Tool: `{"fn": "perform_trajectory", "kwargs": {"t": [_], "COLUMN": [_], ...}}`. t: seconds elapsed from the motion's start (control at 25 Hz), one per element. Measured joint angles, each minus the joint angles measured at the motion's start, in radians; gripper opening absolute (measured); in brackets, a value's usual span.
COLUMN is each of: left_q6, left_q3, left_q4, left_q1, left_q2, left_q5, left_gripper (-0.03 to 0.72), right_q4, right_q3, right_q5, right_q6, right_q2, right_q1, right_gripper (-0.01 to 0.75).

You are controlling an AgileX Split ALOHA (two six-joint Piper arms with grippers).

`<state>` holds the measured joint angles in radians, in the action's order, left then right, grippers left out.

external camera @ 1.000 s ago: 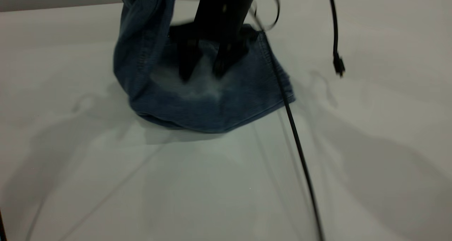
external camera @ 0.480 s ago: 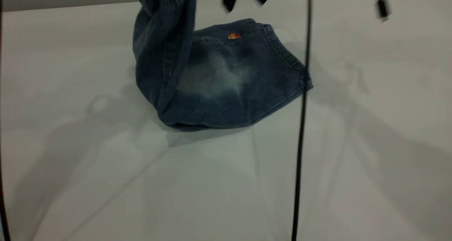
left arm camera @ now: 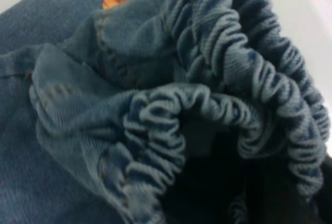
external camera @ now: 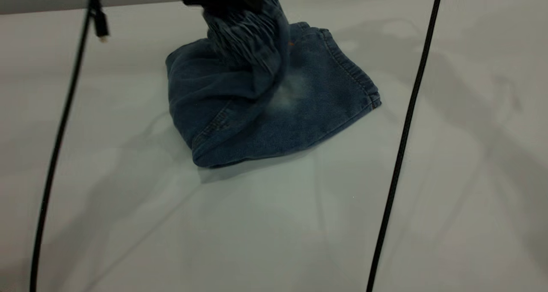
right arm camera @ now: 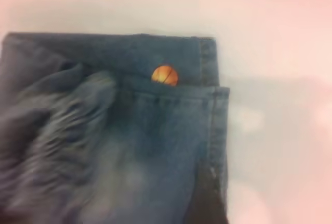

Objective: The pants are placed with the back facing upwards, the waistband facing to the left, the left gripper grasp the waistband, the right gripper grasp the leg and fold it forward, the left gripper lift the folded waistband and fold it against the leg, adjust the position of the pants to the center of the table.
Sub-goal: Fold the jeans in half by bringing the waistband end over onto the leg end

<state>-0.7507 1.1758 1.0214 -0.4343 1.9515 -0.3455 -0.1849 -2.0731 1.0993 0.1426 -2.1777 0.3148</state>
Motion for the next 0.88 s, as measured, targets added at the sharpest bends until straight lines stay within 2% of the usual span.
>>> {"fn": "perform_trajectory", "kwargs": {"t": [0.12, 0.32, 0.36, 0.44, 0.52, 0.68, 0.88], "left_q6": [0.0, -0.027, -0.043, -0.079, -0.107, -0.107, -0.066], "left_q3": [0.059, 0.166, 0.184, 0.217, 0.251, 0.288, 0.288], "left_q4": [0.017, -0.004, -0.005, -0.005, -0.006, -0.057, -0.182], "left_q1": [-0.008, -0.008, -0.008, -0.008, -0.007, -0.006, -0.005], "left_q2": [0.079, 0.18, 0.183, 0.177, 0.159, 0.111, 0.003], "left_q5": [0.022, -0.079, -0.095, -0.125, -0.154, -0.153, -0.238], "left_gripper": [0.156, 0.16, 0.178, 0.244, 0.363, 0.533, 0.578], "right_q4": [-0.011, -0.019, -0.019, -0.019, -0.019, 0.03, 0.095], "right_q3": [-0.001, -0.001, -0.001, -0.001, -0.001, -0.001, -0.001], "right_q5": [0.024, 0.046, 0.046, 0.048, 0.055, 0.058, 0.063], "right_q6": [0.0, 0.0, 0.0, 0.003, 0.023, 0.022, 0.013], "right_q2": [0.007, 0.004, 0.004, 0.004, 0.004, 0.004, 0.005], "right_q1": [0.004, 0.004, 0.004, 0.004, 0.004, 0.003, 0.002], "right_gripper": [0.476, 0.476, 0.476, 0.476, 0.476, 0.476, 0.476]}}
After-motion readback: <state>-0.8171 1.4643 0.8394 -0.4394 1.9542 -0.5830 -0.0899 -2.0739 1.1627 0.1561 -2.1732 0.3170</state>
